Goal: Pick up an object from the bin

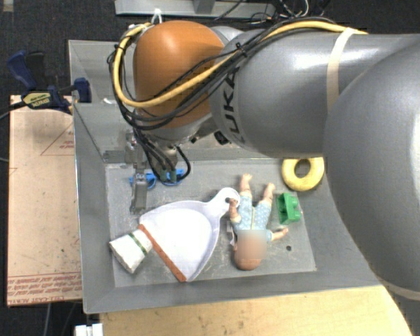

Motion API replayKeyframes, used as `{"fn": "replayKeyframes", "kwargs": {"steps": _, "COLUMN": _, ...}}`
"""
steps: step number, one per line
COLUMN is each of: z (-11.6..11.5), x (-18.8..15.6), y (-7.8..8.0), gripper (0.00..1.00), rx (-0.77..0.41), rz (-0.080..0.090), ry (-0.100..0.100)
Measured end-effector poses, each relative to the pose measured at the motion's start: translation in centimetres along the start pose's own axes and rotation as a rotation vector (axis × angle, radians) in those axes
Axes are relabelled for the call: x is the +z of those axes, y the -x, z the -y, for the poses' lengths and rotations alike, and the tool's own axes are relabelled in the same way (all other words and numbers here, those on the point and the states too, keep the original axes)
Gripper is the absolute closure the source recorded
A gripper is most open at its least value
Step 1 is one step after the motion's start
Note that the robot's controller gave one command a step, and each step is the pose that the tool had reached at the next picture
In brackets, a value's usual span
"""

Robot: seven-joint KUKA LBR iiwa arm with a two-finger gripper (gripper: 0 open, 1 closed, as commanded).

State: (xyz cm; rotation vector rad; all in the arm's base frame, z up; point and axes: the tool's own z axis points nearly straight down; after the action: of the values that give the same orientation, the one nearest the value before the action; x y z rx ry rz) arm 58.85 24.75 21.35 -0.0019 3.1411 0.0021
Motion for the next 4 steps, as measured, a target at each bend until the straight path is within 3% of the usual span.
{"fn": "replayKeyframes", "kwargs": {"steps": 1, "z": 1.8, "x": 3.8, "y": -0.5, "gripper": 0.0, "rx": -0.078, "rz": 0.003, "ry": 0.002}}
{"fn": "replayKeyframes", "kwargs": {"steps": 2, "z": 3.8, "x": 9.8, "y": -0.1, "gripper": 0.0, "rx": -0.259, "rz": 0.005, "ry": 0.002}}
{"fn": "replayKeyframes", "kwargs": {"steps": 3, "z": 4.6, "x": 12.5, "y": 1.1, "gripper": 0.0, "rx": -0.266, "rz": -0.002, "ry": 0.001}}
{"fn": "replayKeyframes", "kwargs": {"steps": 4, "z": 4.7, "x": 12.6, "y": 1.5, "gripper": 0.0, "rx": -0.206, "rz": 0.001, "ry": 0.002}}
